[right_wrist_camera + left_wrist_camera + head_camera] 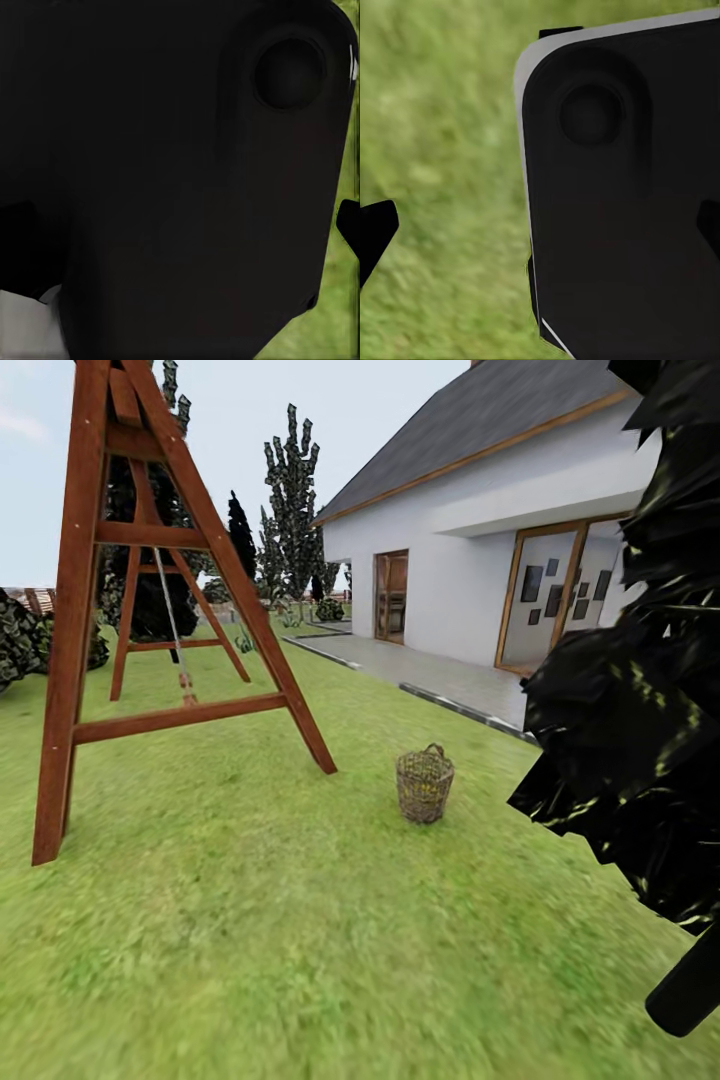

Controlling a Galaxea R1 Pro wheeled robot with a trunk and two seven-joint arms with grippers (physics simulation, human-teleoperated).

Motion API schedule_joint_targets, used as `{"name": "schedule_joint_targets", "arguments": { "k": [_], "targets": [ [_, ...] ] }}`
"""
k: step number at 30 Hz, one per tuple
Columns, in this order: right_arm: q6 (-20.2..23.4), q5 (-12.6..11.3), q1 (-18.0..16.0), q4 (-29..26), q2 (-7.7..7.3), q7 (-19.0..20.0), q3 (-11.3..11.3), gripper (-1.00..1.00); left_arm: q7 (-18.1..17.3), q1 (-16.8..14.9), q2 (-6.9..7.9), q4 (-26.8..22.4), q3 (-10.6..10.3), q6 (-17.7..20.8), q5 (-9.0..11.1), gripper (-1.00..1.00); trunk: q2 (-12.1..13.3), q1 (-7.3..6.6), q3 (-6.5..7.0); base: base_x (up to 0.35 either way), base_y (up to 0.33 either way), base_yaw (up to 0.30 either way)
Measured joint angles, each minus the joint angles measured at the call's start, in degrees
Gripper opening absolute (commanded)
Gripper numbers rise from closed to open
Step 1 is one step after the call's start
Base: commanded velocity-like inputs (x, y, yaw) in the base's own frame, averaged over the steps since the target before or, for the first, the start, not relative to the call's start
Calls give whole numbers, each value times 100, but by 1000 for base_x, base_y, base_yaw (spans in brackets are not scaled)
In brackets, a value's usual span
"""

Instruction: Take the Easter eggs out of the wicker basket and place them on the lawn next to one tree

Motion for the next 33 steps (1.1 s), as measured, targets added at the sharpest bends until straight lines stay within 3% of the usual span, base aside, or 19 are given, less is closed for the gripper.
{"name": "schedule_joint_targets", "arguments": {
  "k": [17, 33],
  "targets": [
    [0, 3, 0, 0, -1, 0, 0, 100, 1, 0, 0, 0, 0, -5, 0, 100, 0, 1, 14, 215, -15, -30],
    [-1, -3, 0, 0, -9, 0, -19, 100, 1, 0, 0, 0, 0, -19, 0, 100, 0, 3, 17, 25, 0, -5]
  ]
}}
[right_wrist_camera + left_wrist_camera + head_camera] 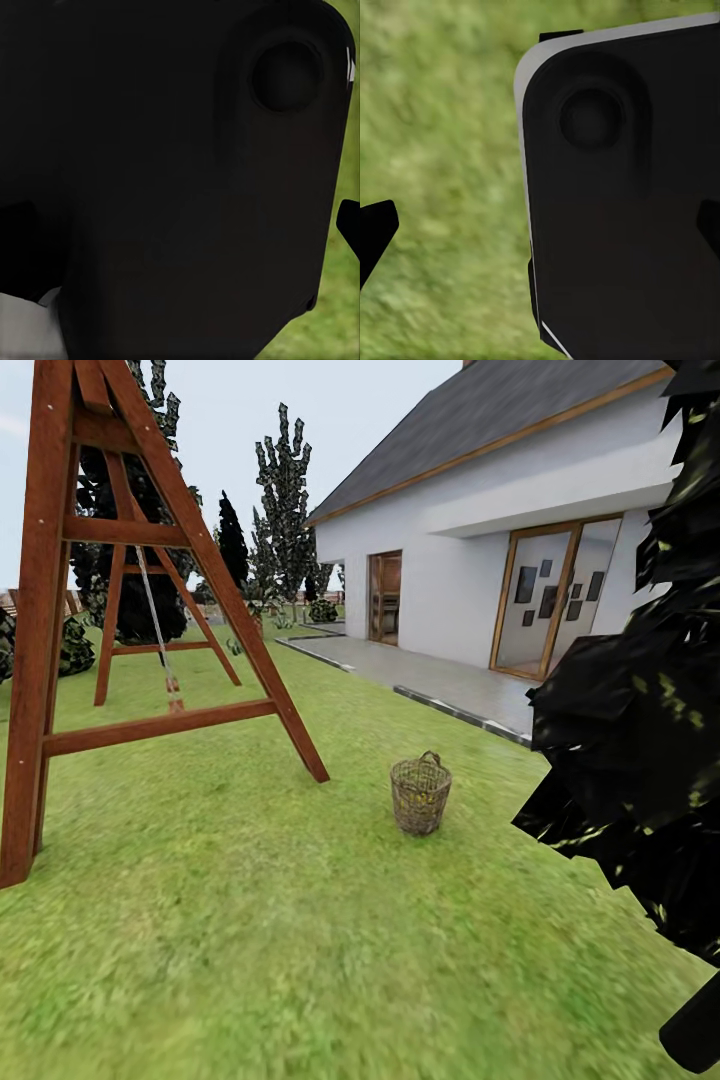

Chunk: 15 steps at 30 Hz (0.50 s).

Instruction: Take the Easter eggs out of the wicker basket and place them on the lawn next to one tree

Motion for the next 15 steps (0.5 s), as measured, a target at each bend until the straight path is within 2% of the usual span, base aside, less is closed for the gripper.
{"name": "schedule_joint_targets", "arguments": {
  "k": [4, 10, 15],
  "targets": [
    [0, 1, 0, -6, 0, -1, 1, 100, 0, 0, 0, 0, 0, 1, 0, 100, 0, 0, 0, 11, 0, 0],
    [-1, 1, 0, -8, 0, 0, 2, 100, 0, 0, 0, 0, 0, 3, 0, 100, 0, -2, 0, 181, 0, 0],
    [0, 1, 0, -3, 0, 0, 3, 100, 0, 0, 0, 0, 0, 1, 3, 100, 0, -1, 0, 91, 0, 0]
  ]
}}
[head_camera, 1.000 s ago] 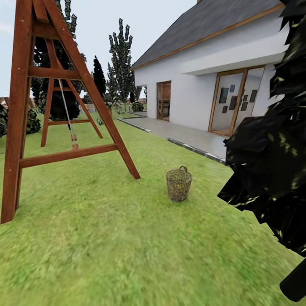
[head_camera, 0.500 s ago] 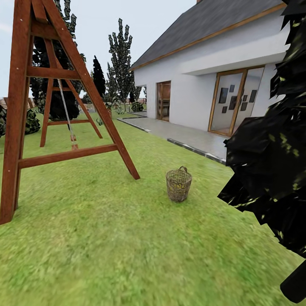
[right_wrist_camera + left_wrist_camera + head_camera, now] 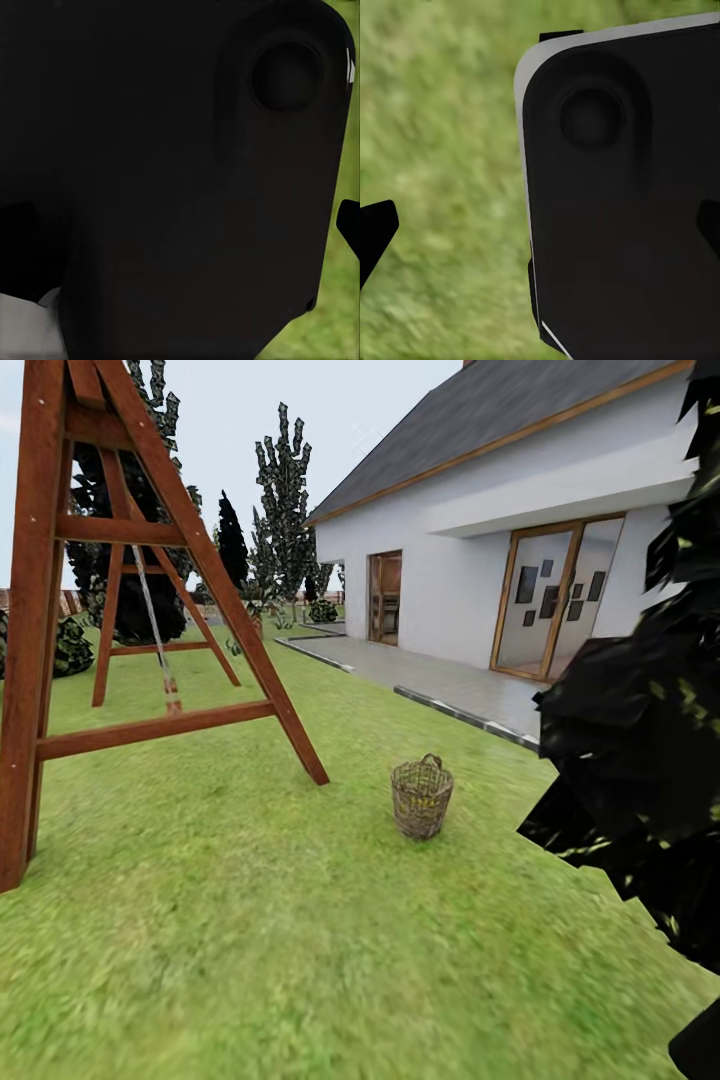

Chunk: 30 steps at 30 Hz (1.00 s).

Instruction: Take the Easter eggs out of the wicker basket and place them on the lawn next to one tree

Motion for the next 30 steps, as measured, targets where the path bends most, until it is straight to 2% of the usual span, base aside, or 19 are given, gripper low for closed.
{"name": "schedule_joint_targets", "arguments": {
  "k": [16, 30],
  "targets": [
    [1, 0, 0, 3, 3, 0, 7, 100, 0, 0, 0, 0, 0, 1, -3, 100, 0, -1, 0, 176, 0, 2],
    [1, 0, 0, 3, 6, 0, 8, 100, 0, 0, 0, 0, 0, 2, -3, 100, 0, -2, -14, 245, 0, 80]
  ]
}}
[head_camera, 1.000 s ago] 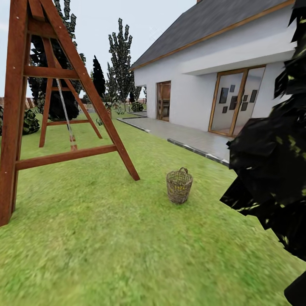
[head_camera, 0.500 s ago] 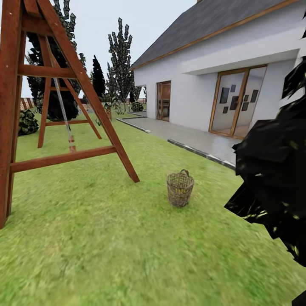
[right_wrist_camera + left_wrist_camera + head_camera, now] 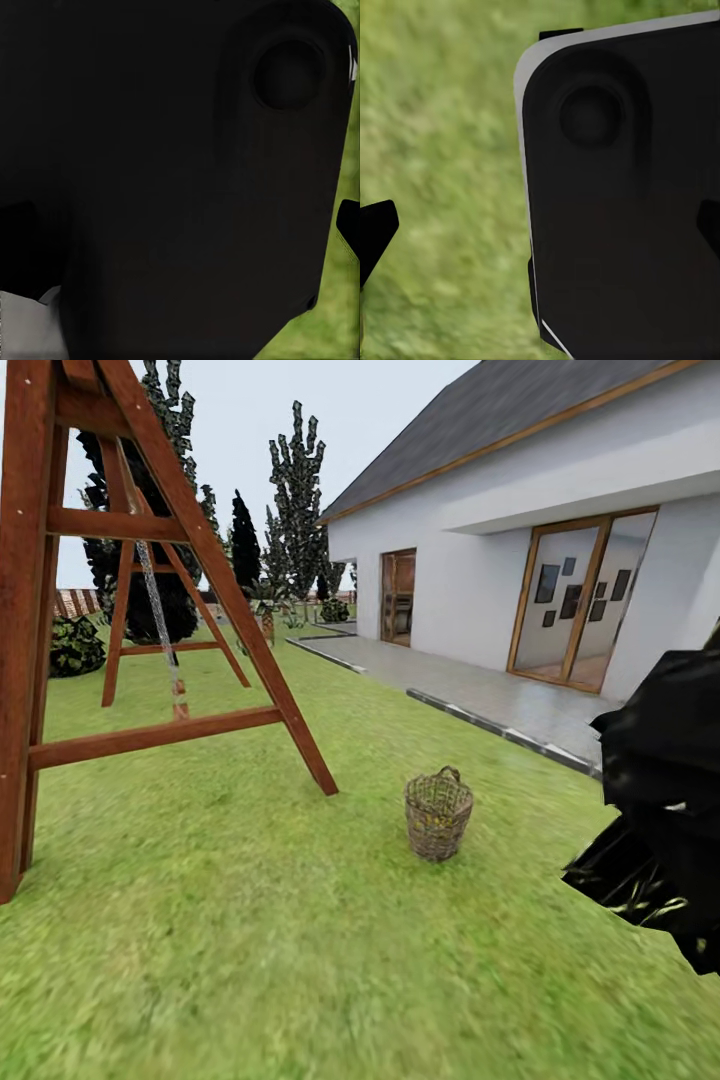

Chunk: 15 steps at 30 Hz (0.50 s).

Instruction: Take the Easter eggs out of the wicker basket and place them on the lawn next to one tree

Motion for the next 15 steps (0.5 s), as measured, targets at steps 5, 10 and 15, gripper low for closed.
{"name": "schedule_joint_targets", "arguments": {
  "k": [5, 10, 15],
  "targets": [
    [1, 0, 0, 0, -4, 0, 0, 100, 0, 0, 0, 1, 0, 0, 0, 100, 0, 0, -8, 272, 0, 125],
    [0, 0, 2, 0, -4, 0, 0, 100, 1, 0, 0, 0, 0, -1, 0, 100, 0, -1, -11, 304, 56, 56],
    [2, 0, 0, 0, -1, 0, 4, 100, 1, 0, 0, 1, 0, -4, 0, 100, 0, 1, -17, 217, 61, 186]
  ]
}}
